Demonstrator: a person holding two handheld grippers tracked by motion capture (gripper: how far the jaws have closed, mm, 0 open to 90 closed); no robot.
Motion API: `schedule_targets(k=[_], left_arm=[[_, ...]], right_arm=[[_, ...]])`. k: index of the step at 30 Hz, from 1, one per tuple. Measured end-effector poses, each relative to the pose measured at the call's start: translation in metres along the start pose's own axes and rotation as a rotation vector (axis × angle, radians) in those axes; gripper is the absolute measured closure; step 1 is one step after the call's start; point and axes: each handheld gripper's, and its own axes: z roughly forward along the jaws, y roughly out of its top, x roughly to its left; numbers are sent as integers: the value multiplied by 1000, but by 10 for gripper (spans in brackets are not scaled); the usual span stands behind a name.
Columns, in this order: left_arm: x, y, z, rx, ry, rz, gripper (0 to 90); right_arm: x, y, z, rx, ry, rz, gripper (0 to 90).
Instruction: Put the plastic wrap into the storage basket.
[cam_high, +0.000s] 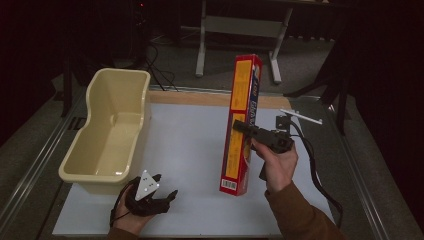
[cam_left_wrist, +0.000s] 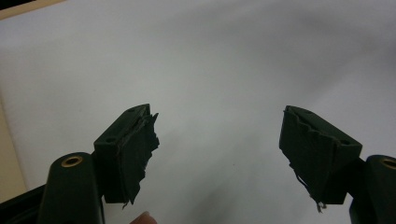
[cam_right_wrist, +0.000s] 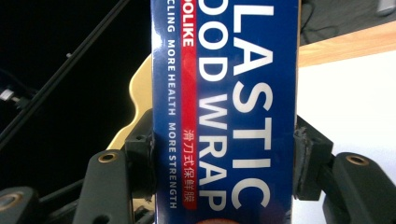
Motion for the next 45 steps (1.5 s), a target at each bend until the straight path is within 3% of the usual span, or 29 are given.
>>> schedule_targets(k=[2,4,6,8,11,29,45], left_arm=[[0,0,0,-1,1,0,263],[0,0,0,-1,0,-1,263],[0,0,0,-1,-1,-2,262],[0,0,0,-2,-2,1,262],[0,0,-1,-4,-2,-1,262],[0,1,-3,-13,-4,3,261],[-2,-1,-6,-26,-8,-4,261]], right_arm=[[2,2,7,13,15,17,399],[8,2,14,15,7,-16,399],[11,4,20,28,29,3,399],[15,5,27,30,24,-9,399],[19,7,37,38,62,13,399],[53,13,103,96,128,25,399],[71,5,166,170,193,144,399]])
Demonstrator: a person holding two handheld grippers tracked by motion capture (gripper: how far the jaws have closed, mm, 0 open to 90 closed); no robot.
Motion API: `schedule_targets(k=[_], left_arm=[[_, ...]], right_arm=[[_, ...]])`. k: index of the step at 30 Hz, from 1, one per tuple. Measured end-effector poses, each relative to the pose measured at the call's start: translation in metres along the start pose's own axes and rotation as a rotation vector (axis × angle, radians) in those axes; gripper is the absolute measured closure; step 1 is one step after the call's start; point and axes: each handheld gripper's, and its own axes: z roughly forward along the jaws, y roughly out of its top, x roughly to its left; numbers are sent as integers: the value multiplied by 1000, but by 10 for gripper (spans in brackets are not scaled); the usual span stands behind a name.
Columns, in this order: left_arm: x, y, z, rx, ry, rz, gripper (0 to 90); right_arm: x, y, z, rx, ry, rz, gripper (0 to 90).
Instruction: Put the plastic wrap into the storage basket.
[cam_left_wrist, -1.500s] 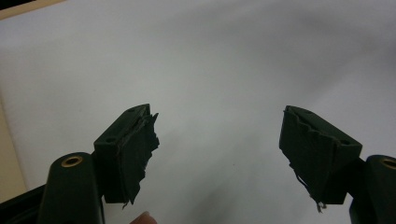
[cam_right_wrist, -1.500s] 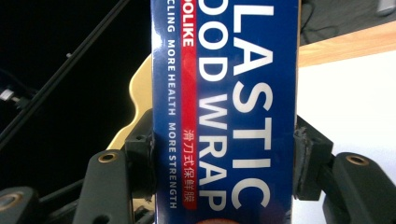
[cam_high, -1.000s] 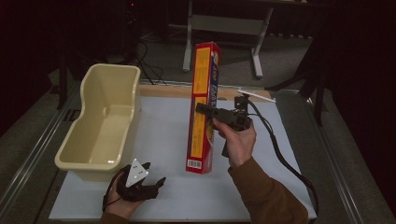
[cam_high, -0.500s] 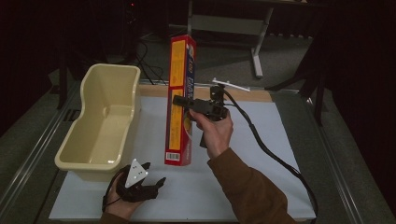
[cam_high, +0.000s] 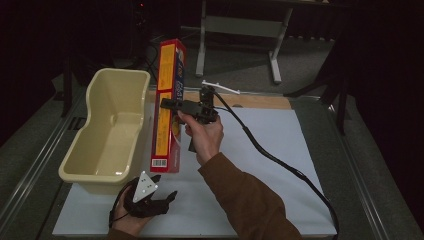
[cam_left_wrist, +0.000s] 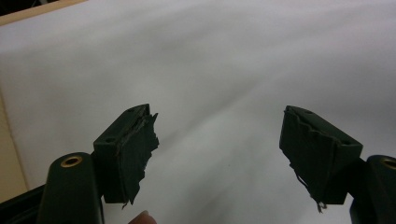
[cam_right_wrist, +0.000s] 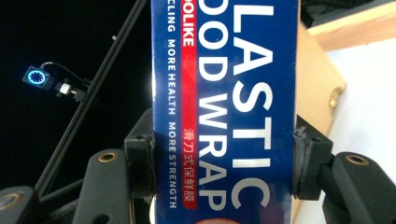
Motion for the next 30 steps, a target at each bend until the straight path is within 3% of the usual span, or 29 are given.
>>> schedule_targets(k=[13,17,23,30], left_arm=[[-6,-1,2,4,6,24,257],[-7,-1,2,1,4,26,257],[-11,-2,0,-3,-1,39,257],[-16,-2,-1,-6,-13,49,257]], right_arm=[[-2,-3,31,7,42,113,398],[-4,-8,41,12,67,170,397],[-10,-15,54,21,62,204,397],[-2,-19,69,33,82,225,396]])
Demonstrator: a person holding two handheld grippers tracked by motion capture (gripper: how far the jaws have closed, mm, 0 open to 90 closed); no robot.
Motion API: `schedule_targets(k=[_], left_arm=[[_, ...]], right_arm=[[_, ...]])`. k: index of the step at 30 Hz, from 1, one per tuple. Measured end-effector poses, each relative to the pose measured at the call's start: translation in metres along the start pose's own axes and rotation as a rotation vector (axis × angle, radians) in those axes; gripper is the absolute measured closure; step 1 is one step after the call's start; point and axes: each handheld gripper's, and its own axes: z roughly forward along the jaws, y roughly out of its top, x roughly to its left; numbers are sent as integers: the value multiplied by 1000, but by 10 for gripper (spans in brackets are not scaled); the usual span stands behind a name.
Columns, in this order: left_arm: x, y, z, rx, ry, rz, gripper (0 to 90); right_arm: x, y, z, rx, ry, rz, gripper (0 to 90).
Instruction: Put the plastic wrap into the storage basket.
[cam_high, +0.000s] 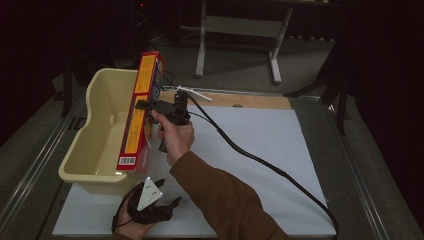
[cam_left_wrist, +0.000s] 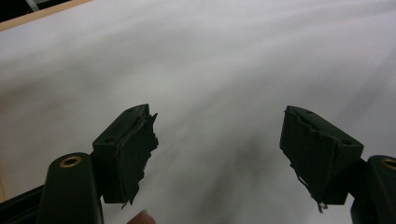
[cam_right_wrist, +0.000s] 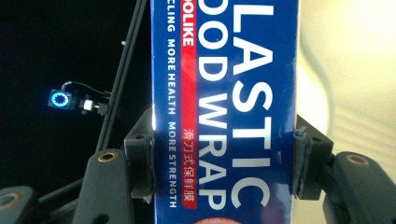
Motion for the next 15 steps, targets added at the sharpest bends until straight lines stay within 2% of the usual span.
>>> schedule_targets(k=[2,9,15], left_arm=[[0,0,-1,-2,4,8,257],[0,0,-3,-8,3,-3,257],[0,0,-4,-10,3,-4,257]], right_arm=[[0,0,2,1,2,7,396],[0,-2,13,23,-10,22,396],[0,-3,20,12,-16,35,394]])
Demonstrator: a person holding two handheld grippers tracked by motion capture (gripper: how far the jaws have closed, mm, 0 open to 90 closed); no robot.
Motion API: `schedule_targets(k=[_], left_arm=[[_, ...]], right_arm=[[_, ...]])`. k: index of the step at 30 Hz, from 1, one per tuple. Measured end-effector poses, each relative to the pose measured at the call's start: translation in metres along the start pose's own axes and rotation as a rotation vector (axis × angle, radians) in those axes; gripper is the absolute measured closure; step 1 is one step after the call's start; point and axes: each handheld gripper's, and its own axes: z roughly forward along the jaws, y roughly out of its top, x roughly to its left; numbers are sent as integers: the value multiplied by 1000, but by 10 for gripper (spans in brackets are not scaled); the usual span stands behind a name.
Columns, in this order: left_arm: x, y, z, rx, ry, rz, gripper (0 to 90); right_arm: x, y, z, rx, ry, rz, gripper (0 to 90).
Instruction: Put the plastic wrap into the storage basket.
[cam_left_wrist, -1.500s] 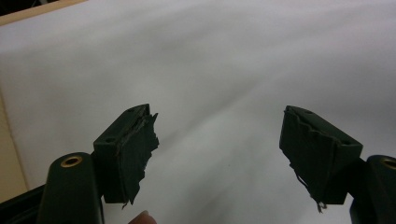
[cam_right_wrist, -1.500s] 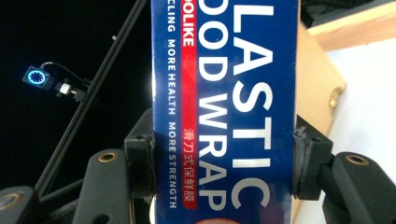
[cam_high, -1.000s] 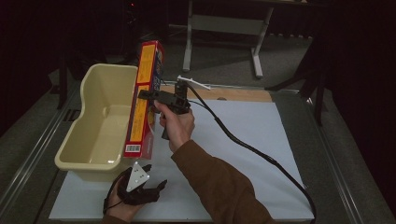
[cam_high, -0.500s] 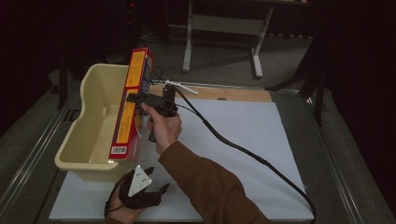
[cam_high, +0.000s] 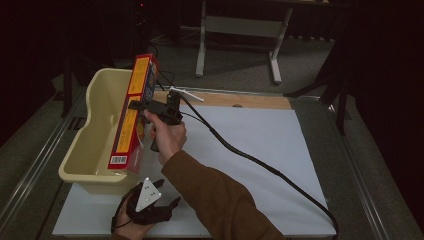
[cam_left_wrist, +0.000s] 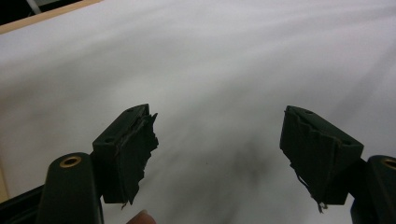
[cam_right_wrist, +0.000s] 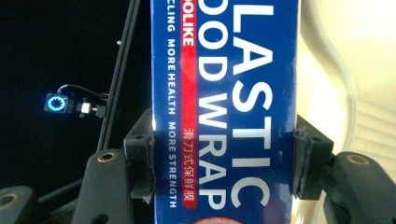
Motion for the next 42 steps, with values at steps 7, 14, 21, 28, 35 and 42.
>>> schedule_targets(k=[7,14,21,28,35,42], left_arm=[[0,0,-1,-3,0,-4,258],[0,0,-1,-8,-3,-11,257],[0,0,-2,-10,-1,-14,257],[1,0,-3,-17,-1,-17,257],[0,0,-4,-19,-1,-19,257],[1,0,-6,-22,-2,-21,257]], right_arm=[[-4,0,7,-12,-17,27,393],[-4,-2,14,-8,-36,33,391],[-1,-5,26,12,-55,35,390],[-1,-6,32,28,-56,40,388],[-1,-6,37,26,-65,35,386],[0,-8,44,46,-72,42,386]])
